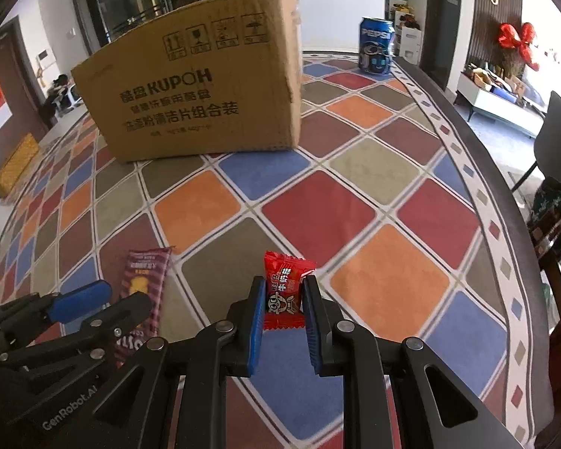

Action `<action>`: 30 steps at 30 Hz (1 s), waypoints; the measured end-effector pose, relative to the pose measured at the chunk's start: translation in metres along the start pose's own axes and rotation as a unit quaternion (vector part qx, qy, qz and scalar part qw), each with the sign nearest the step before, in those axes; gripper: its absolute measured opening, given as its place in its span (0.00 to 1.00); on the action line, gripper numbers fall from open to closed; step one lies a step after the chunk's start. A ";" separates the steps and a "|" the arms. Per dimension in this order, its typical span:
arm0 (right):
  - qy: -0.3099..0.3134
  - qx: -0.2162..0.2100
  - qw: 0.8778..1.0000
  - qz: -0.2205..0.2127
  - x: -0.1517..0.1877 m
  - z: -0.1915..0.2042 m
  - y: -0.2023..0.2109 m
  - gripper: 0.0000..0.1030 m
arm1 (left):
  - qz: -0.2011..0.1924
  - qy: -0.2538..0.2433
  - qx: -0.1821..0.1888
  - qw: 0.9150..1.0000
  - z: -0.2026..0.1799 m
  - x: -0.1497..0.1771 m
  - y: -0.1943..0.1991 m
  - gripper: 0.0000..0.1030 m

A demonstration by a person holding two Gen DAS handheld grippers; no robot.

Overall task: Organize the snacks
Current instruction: 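Grasp the small red candy with the right tool while the left grasps the Costa packet, then carry the red candy and Costa packet into the box and open both tools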

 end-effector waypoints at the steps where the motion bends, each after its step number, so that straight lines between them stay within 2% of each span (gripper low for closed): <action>1: -0.002 0.001 1.000 -0.001 0.001 -0.002 0.001 0.20 | 0.001 -0.002 -0.002 1.000 -0.001 0.000 -0.001 0.49; 5: -0.008 0.001 1.000 0.000 0.003 -0.008 0.003 0.20 | 0.011 -0.008 -0.018 1.000 -0.003 0.004 -0.010 0.48; 6: -0.009 -0.001 1.000 0.000 0.004 -0.007 0.002 0.20 | 0.005 -0.012 -0.021 1.000 -0.004 0.004 -0.009 0.40; 10: -0.007 -0.006 1.000 0.002 0.005 -0.004 0.002 0.20 | 0.003 -0.005 -0.007 1.000 0.000 0.003 -0.008 0.35; 21: 0.001 -0.014 1.000 -0.003 0.003 0.007 0.010 0.20 | -0.028 -0.002 0.010 1.000 0.008 -0.008 0.014 0.35; 30: 0.002 -0.028 0.999 -0.024 -0.011 0.016 0.029 0.20 | -0.082 -0.010 0.012 0.996 0.018 -0.027 0.046 0.35</action>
Point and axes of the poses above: each gripper's, at about its wrist camera, not at the fingertips, and y roughly against the way its jaws point, z to its left, x to its underside, the point moved 4 cm from there along -y, roughly the way its jaws point, and after that the axes turned 3 degrees about -z, right-handed, at the moved point
